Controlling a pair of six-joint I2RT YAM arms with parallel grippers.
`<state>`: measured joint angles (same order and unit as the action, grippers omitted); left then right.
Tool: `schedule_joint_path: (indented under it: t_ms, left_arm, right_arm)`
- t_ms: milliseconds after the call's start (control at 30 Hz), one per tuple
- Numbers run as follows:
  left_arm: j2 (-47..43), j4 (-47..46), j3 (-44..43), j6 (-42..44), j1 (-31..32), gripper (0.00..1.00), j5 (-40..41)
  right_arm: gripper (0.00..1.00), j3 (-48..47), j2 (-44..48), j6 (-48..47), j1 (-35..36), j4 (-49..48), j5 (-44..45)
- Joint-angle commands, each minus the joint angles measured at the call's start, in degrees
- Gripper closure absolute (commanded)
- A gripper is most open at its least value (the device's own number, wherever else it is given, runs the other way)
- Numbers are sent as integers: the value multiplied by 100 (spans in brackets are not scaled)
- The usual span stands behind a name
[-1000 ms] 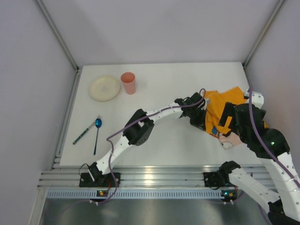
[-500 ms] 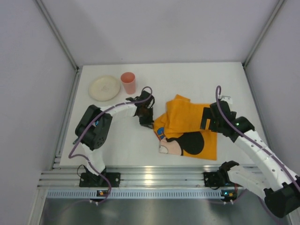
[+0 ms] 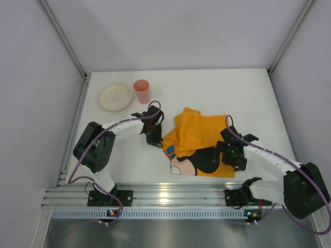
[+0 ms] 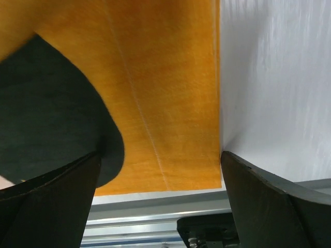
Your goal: Set the dinner table for one person
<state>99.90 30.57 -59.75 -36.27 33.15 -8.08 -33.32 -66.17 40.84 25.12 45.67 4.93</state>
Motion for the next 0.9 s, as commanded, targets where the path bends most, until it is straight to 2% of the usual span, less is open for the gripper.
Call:
schedule_joint_path:
  t_ms: [0,233,333,367,433,500,533,567,633,767,867]
  left_arm:
    - [56,99,-195,-3,-71,100,-18]
    - [389,107,-406,-20,-80,100,-115]
    - [478,125,-503,-38,-80,100,-150]
    - [487,142,-520,-29,-72,100,-150]
    - [487,204,-582,-12,-80,100,-107]
    - [478,257,-634,6,-80,100,-71]
    - [452,300,-643,15,-89,100,-45]
    - [417,336,-661,24,-98,100,-36]
    - [312,379,-679,15,-142,100,-19]
    - [-22,502,-679,-55,-544,100,51]
    - [-286,704,-757,-99,-976,100,217]
  right_arm:
    - [0,185,200,477,36,126,-194]
    - [4,519,755,855,239,127,-370]
    - [16,853,668,1031,247,-320,-458]
    - [28,897,563,1040,300,-452,-614]
    - [43,819,500,1162,361,-498,-274]
    - [74,722,456,1024,370,-532,-247]
    - [94,661,456,962,370,-455,-229]
    - [100,434,473,935,370,-315,-125]
    - [100,152,561,768,379,-68,130]
    - [100,-1268,510,224,196,477,851]
    - [100,-2340,-182,-505,-549,487,975]
